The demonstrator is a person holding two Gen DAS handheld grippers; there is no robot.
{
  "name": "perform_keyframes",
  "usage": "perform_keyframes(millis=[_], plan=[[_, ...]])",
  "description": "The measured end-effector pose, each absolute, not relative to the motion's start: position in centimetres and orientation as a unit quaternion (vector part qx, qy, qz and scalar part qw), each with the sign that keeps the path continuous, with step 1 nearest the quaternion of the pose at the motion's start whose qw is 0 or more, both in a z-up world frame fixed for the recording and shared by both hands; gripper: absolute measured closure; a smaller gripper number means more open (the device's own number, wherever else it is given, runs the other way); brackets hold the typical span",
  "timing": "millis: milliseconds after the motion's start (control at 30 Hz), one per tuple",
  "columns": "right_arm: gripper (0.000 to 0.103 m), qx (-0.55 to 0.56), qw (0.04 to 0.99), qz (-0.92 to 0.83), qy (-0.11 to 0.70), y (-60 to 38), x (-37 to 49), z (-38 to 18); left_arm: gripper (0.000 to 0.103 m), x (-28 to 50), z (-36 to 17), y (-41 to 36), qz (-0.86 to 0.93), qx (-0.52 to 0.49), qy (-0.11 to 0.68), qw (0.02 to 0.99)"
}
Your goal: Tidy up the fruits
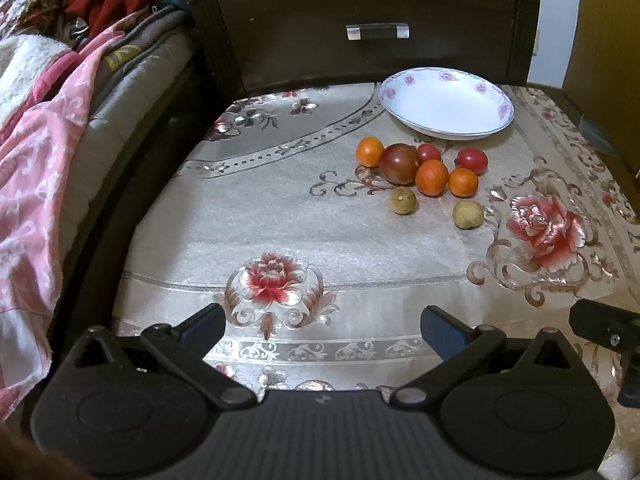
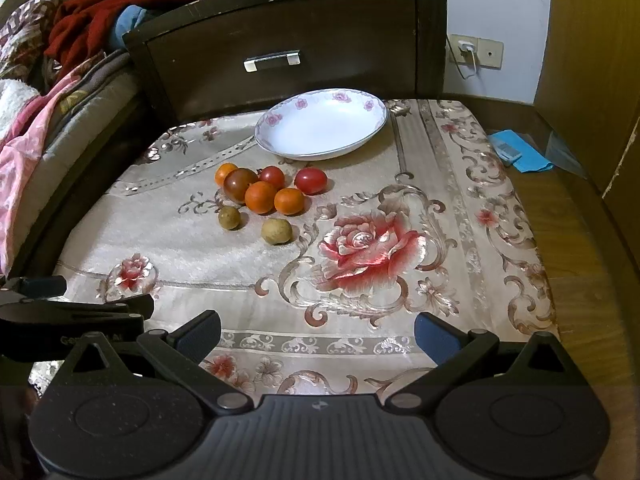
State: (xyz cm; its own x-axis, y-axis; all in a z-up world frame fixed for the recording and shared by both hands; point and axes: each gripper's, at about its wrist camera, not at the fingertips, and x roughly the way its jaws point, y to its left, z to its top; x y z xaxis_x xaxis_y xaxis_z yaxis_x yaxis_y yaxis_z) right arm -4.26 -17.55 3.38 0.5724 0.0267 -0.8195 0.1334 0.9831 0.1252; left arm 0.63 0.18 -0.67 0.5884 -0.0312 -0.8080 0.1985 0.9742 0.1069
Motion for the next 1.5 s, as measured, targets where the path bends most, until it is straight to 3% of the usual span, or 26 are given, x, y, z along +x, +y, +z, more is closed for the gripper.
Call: perform_keyframes(millis=[1500], plan=[[0.007,0.069,0.874,-0.064,0.477,-17.6,-3.5,2.1,0.000,-0.3,-0.4,-0.8,-0.094,0.100,0.441,0.887]])
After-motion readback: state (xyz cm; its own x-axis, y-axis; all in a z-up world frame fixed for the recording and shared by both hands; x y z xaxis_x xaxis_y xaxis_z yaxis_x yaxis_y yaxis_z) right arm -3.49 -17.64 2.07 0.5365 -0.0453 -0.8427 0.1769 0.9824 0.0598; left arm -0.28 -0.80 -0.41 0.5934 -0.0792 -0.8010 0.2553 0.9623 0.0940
